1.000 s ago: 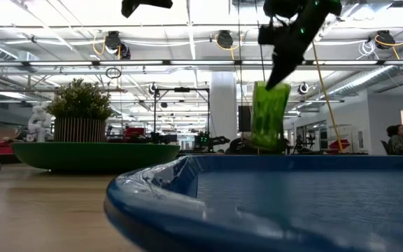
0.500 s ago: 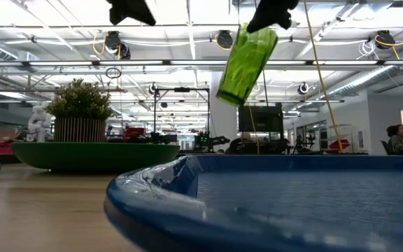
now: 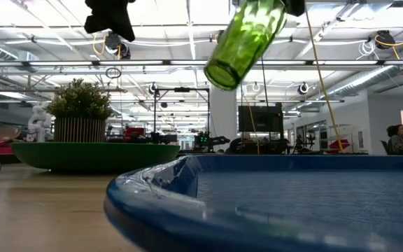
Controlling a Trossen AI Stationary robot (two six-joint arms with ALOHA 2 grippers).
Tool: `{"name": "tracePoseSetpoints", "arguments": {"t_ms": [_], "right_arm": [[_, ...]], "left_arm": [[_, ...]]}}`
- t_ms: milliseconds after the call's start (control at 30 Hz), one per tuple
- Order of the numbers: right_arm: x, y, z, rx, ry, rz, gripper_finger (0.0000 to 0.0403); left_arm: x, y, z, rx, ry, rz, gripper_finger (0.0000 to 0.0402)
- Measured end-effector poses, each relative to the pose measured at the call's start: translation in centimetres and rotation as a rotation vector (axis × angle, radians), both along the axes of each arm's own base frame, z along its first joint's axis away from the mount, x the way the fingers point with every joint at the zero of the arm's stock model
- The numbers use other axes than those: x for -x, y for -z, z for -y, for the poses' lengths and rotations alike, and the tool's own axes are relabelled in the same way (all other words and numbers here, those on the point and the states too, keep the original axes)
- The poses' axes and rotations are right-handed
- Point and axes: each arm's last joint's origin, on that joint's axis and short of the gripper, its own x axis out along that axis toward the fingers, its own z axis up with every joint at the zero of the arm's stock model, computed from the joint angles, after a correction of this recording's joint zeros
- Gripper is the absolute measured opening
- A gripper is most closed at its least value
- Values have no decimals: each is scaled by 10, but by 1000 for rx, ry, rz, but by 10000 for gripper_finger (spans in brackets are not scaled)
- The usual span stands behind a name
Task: Pick and place plate/cup/fork/spoon on tray
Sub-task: Put the green cup on the blue tray
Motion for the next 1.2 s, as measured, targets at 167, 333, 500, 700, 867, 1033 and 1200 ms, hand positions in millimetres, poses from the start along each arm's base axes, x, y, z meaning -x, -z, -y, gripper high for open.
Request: {"name": "tracePoseSetpoints", "arguments": {"t_ms": [167, 333, 500, 700, 867, 1033, 1200], "right_arm": [[-6, -5, -15, 29, -86, 85, 0], [-16, -11, -31, 66, -189, 95, 0], [-38, -15, -43, 143, -338, 44, 0], [-62, -17, -55, 220, -449, -57, 0], [-75, -23, -61, 258, -487, -81, 0], [-85, -5, -61, 265, -456, -207, 0], [-94, 17, -63, 238, -408, -323, 0]], "left_arm": [[0, 0, 5, 98, -103, 33, 8], [-2, 0, 21, 275, -147, 55, 8], [-1, 0, 39, 372, -198, 63, 8], [2, 1, 54, 394, -245, 57, 8], [5, 3, 60, 368, -258, 36, 8], [7, 3, 63, 351, -258, 32, 8], [7, 3, 69, 353, -239, 34, 8]]}}
